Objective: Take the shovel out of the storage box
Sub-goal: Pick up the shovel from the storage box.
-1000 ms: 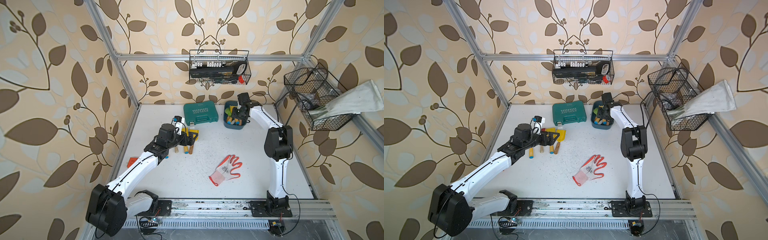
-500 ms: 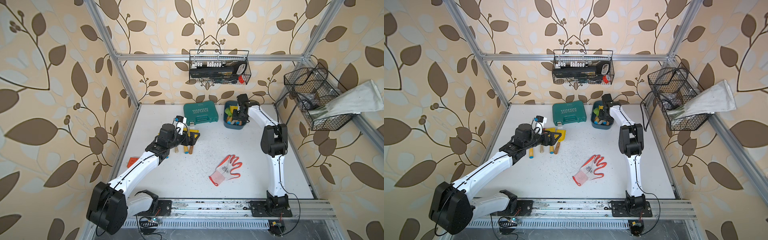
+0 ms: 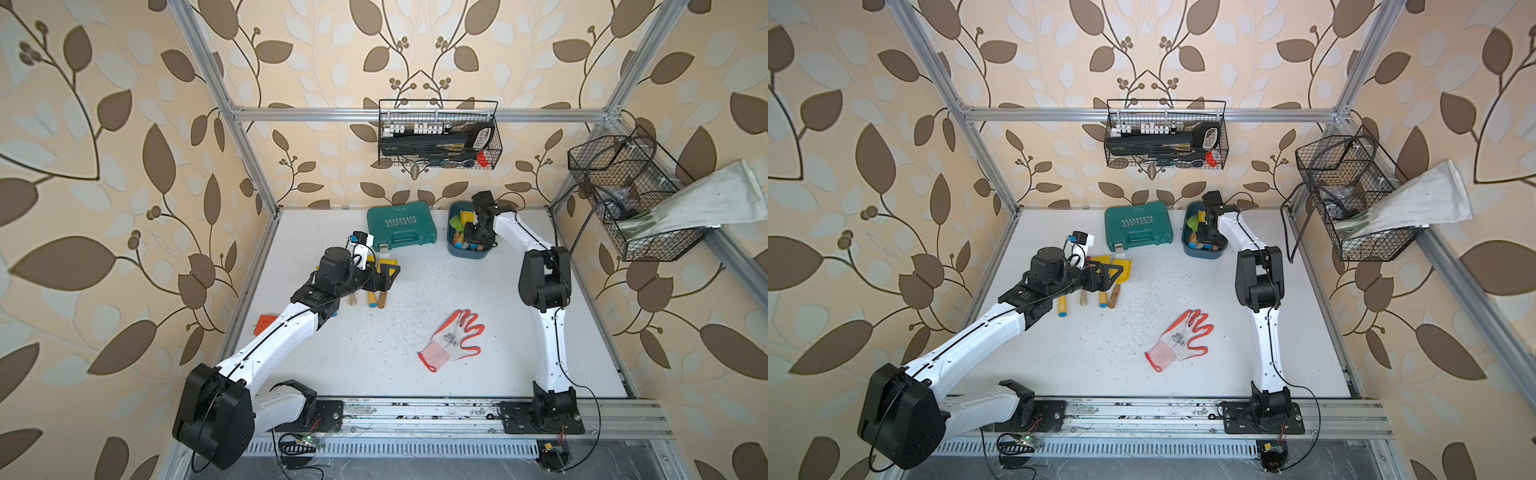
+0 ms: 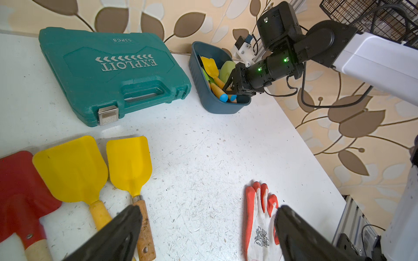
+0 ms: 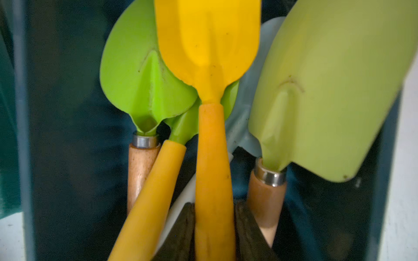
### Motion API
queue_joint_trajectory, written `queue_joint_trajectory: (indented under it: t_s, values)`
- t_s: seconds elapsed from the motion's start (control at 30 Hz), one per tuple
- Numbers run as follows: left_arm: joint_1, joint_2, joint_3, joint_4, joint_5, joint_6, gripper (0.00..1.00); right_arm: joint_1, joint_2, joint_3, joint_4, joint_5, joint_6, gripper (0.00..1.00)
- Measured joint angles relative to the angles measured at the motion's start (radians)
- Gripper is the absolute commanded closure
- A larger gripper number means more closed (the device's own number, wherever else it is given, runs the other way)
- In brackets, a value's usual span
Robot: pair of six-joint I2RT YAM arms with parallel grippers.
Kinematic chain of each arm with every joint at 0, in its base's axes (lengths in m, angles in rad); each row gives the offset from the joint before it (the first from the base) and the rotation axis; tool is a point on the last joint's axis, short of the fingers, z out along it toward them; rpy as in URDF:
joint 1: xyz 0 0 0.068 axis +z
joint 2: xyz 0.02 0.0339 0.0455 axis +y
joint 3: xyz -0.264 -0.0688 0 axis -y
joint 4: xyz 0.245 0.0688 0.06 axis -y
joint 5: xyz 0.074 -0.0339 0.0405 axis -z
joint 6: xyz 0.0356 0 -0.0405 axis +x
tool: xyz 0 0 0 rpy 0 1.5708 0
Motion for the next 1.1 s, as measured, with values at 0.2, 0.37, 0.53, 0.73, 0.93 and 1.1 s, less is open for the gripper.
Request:
queue_joint_trajectory:
  t_s: [0.2, 0.37, 0.53, 0.73, 0.93, 1.1]
  values:
    - [0.000, 0.000, 0.000, -0.002, -0.003, -0.002, 0.06, 0.000, 0.000, 0.000, 0.002, 0.000, 0.001, 0.80]
    - [0.000, 0.000, 0.000, -0.002, -0.003, -0.002, 0.06, 0.000, -0.023, -0.034, 0.032, 0.004, 0.000, 0.84]
    - [0.000, 0.000, 0.000, -0.002, -0.003, -0.002, 0.06, 0.003, -0.104, -0.107, 0.079, 0.007, 0.001, 0.87]
    - [0.000, 0.000, 0.000, -0.003, -0.003, -0.002, 0.06, 0.013, -0.208, -0.163, 0.145, 0.010, 0.005, 0.88]
    - [0.000, 0.000, 0.000, -0.003, -0.003, -0.004, 0.06, 0.042, -0.335, -0.319, 0.216, 0.010, 0.016, 0.88]
    - [0.000, -0.007, 0.000, -0.004, -0.003, -0.013, 0.06, 0.083, -0.487, -0.496, 0.275, 0.010, 0.043, 0.88]
